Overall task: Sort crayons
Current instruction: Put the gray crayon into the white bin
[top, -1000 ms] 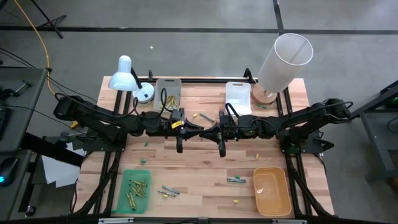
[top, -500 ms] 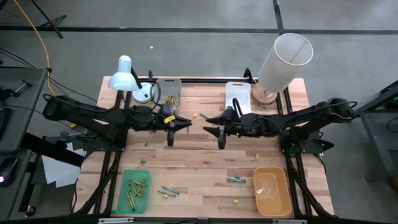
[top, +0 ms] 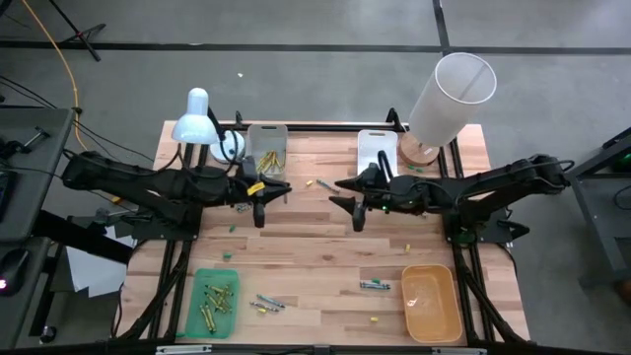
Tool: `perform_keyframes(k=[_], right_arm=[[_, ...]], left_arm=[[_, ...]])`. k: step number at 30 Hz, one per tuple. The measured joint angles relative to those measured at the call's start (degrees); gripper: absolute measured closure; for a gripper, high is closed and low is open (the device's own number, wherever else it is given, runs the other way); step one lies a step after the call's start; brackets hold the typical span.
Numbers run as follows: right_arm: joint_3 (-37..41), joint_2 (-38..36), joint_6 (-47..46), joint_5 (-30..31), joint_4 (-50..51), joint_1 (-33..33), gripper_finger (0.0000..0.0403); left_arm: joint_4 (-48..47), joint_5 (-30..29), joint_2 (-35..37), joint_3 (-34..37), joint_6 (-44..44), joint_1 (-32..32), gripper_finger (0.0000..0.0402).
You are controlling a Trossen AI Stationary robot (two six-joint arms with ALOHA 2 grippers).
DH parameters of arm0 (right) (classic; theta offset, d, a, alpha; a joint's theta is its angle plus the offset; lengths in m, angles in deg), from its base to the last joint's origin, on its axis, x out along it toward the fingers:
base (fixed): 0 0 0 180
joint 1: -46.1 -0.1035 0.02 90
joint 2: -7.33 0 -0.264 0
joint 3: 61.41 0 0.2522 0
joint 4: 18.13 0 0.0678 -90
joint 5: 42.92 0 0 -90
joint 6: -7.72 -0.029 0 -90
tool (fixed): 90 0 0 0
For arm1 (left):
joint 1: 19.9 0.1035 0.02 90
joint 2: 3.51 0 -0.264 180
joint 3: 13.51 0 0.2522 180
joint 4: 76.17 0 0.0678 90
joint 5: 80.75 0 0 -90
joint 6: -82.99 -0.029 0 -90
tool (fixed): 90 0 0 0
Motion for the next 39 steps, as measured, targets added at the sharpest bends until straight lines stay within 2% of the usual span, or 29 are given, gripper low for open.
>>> perform_keyframes(k=[4, 9, 14, 18, 21, 27, 31, 39], right_arm=[[0.0, -3.47, 0.53, 2.36, -0.1, 0.03, 0.018], [0.0, -8.75, 1.52, 5.22, -0.4, 0.03, 0.018], [-0.02, -12.17, 1.52, 7.3, -0.65, 0.03, 0.018], [-0.02, -13.03, 1.53, 10.1, -0.38, 0.06, 0.018], [-0.02, -13.04, 1.54, 12.61, -0.31, 0.06, 0.018], [-0.02, -13.04, 4.09, 14.72, -0.23, 0.06, 0.018], [-0.02, -13.04, 4.8, 14.71, -0.2, 0.06, 0.018], [-0.02, -13.04, 4.0, 14.65, 3.95, 0.06, 0.018]], left_arm=[[4.43, -1.77, -3.37, 0.02, 0.16, 0.05, 0.04], [18.05, -1.75, -13.19, 0.0, 0.56, 3.14, 0.04], [31.96, 7.73, -28.54, -1.77, 5.63, 10.36, 0.0401], [34.3, 15.84, -40.19, -9.78, 7.66, 15.57, 0.0401], [34.38, 19.43, -48.06, -17.74, 7.29, 18.2, 0.0401], [32.89, 19.62, -61.52, -32.1, 10.79, 21.75, 0.0401], [30.68, 18.85, -67.63, -38.36, 12.51, 23.18, 0.04], [27.13, 14.73, -71.05, -41.3, 11.82, 24.79, 0.0385]])
